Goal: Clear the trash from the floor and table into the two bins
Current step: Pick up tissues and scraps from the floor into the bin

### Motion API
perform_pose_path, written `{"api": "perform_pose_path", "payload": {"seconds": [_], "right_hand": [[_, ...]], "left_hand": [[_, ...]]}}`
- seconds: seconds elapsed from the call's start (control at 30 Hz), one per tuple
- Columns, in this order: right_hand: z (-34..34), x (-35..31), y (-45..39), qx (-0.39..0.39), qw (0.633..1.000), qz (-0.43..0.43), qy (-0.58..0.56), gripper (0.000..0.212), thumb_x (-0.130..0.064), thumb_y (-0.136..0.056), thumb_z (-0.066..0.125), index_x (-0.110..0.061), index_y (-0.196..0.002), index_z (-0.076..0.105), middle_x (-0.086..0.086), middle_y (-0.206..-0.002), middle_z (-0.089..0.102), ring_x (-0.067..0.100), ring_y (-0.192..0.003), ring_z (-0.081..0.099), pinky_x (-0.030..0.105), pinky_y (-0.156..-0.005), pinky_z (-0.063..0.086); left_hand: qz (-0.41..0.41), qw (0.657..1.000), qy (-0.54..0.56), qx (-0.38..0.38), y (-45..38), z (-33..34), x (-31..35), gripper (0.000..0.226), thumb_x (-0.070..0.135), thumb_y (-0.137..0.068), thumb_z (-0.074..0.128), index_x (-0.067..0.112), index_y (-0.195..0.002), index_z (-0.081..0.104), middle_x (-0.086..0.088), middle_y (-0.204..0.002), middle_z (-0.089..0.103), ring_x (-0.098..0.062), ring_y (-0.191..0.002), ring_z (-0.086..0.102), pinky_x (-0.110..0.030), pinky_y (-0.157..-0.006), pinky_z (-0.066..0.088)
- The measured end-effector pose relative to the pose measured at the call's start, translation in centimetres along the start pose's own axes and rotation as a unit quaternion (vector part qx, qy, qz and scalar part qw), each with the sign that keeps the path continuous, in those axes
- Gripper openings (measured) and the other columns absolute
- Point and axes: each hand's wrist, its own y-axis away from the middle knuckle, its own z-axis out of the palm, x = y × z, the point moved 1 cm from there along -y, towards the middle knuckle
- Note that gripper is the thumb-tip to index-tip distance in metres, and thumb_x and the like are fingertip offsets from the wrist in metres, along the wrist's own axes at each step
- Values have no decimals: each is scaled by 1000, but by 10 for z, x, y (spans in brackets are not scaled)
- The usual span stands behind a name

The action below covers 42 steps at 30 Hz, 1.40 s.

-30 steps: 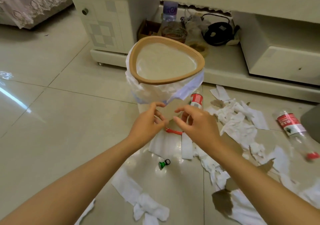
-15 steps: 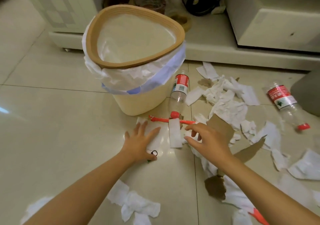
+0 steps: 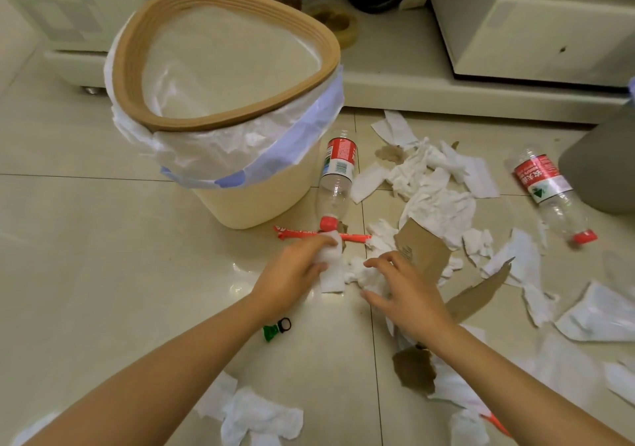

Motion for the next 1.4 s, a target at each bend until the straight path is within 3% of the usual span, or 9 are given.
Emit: {"api": "perform_pose_path", "payload": {"seconds": [0.1, 0.23, 0.33, 0.63, 0.77, 0.9, 1.07, 1.3, 1.4], "right_hand": [[1, 3, -4, 8, 1000, 1, -2, 45, -49, -87, 58, -33, -128, 47, -10, -127, 41, 11, -113, 47, 26, -85, 47], [3, 7, -7, 10, 1000, 1, 5, 47, -50, -86, 58, -33, -129, 48, -10, -128, 40, 11, -112, 47, 29, -84, 49], [5, 9, -8, 4, 1000, 2, 4, 49, -50, -86, 58, -33, -130, 47, -9, -128, 40, 12, -113, 46, 28, -86, 48], [4, 7, -8, -7, 1000, 0, 27, 48, -50, -87, 56, -33, -130, 46, -9, -130, 40, 12, -112, 48, 24, -85, 46], [-2, 3, -7, -19, 999, -7, 37, 49, -46, -86, 59, -31, -131, 45, -7, -132, 39, 13, -106, 50, 26, -80, 46], [-3, 5, -11, -30, 999, 4, 42, 60, -43, -83, 64, -37, -137, 37, -6, -143, 31, 18, -126, 40, 32, -91, 47], [7, 16, -31, -138, 975, -11, 173, 74, -29, -84, 61, -44, -143, 20, -6, -153, 13, 31, -134, 31, 42, -97, 44], [5, 1, -44, -123, 973, -54, 190, 19, -24, -86, 54, -27, -99, 67, -4, -111, 52, 21, -101, 53, 41, -94, 39], [2, -6, -40, -65, 980, -76, 170, 20, -26, -80, 50, -24, -86, 69, -7, -95, 59, 17, -93, 58, 39, -89, 40]], "left_hand": [[-2, 994, -88, -61, -27, 8, 7, 57, 34, -85, 67, 28, -137, 44, 3, -141, 44, -20, -127, 41, -35, -100, 40], [-86, 963, -185, -178, -43, 25, -2, 107, 56, -70, 75, 37, -151, 8, -3, -160, -3, -26, -146, 1, -47, -113, 21], [-91, 948, -229, -202, -46, 33, -9, 116, 58, -66, 76, 37, -151, 0, -4, -160, -4, -29, -146, -3, -49, -113, 18], [-37, 974, -193, -117, -33, 33, -13, 31, 22, -91, 54, 21, -122, 53, -2, -116, 50, -23, -107, 46, -35, -76, 44], [-53, 992, -104, -57, -23, 17, -8, 25, 26, -89, 61, 13, -109, 61, -6, -106, 56, -24, -98, 50, -39, -79, 46], [-61, 996, -54, -20, -11, -2, -1, 15, 12, -85, 61, 12, -100, 63, -5, -101, 56, -23, -93, 52, -37, -77, 45], [-82, 994, -75, 4, 0, -31, 11, 11, 12, -91, 56, 13, -98, 63, -1, -95, 57, -21, -86, 54, -32, -71, 43], [-55, 992, -101, 48, 22, -57, 21, 10, 17, -92, 56, 9, -86, 59, 2, -85, 53, -19, -77, 51, -39, -69, 46], [-41, 991, -102, 72, 22, -65, 28, 8, 17, -91, 57, 11, -92, 62, 0, -89, 56, -20, -81, 52, -41, -71, 47]]}}
